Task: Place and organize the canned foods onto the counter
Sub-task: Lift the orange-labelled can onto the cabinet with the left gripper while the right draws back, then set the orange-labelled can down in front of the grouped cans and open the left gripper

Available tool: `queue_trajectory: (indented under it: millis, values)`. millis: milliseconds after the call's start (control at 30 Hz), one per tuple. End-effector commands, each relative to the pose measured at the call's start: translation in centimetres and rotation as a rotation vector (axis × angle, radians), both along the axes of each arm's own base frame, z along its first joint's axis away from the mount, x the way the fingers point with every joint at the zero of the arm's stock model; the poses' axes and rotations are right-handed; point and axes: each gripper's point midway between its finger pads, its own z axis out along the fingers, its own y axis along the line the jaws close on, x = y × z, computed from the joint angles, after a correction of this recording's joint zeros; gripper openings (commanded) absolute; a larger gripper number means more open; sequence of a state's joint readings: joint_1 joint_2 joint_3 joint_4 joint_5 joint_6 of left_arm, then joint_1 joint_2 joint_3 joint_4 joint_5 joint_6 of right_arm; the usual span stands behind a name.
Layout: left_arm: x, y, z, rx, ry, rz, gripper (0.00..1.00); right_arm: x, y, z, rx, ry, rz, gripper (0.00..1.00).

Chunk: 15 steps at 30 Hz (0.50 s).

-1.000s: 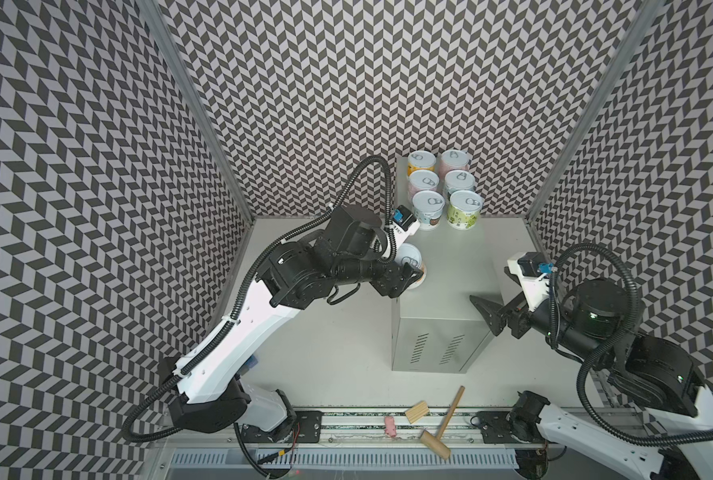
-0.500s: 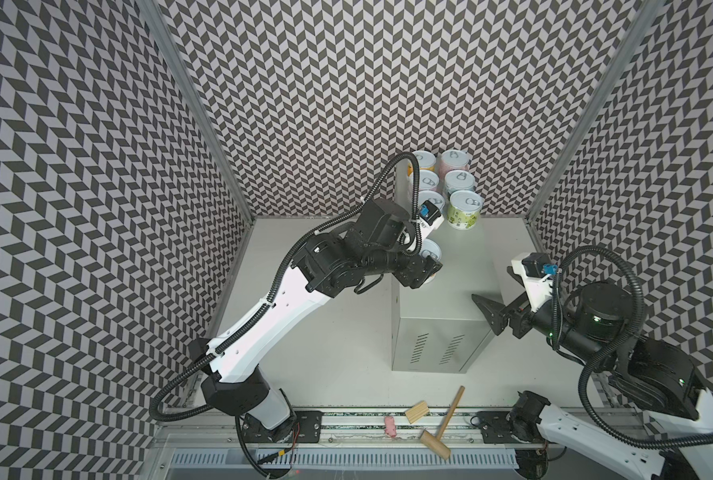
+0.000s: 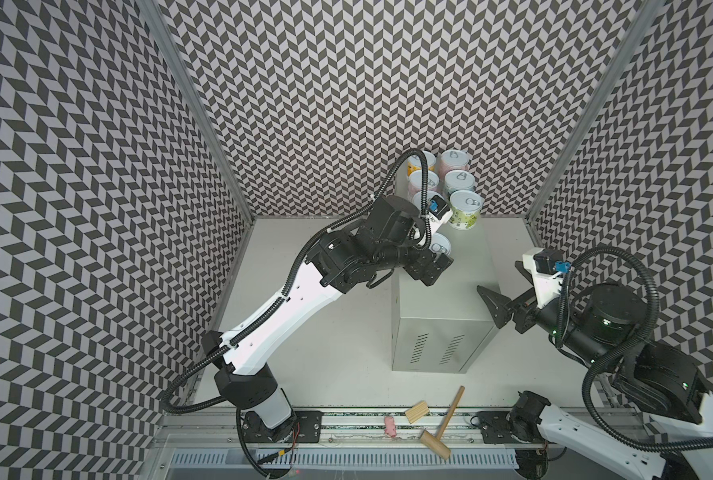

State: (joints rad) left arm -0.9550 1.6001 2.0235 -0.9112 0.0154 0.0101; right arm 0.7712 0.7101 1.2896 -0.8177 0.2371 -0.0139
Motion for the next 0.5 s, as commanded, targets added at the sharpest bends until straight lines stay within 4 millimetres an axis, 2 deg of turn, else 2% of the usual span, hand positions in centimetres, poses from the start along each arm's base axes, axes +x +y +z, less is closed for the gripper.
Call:
queue_trajectory:
  millis: [0,67,267,467]
  values:
    - [-2.1,2.3,4.5,-0.127,-0.103,-0.028,1.00,0.7,0.1,1.4,0.047,-0.039,-0.029,0.99]
    - [-3.0,3.4,5.0,-0.160,-0.123,-0.041,1.00,0.9,0.1,1.4,0.048,-0.040,-0.034,0.99]
    - [-4.9,5.6,2.8,-0.190,-0.120,-0.063,1.00,1.4,0.1,1.4,0.049,-0.048,-0.054,0.99]
    - [-5.2,6.3,1.6,-0.258,-0.136,-0.039,1.00,2.1,0.6,1.5,0.058,-0.056,-0.062,0.99]
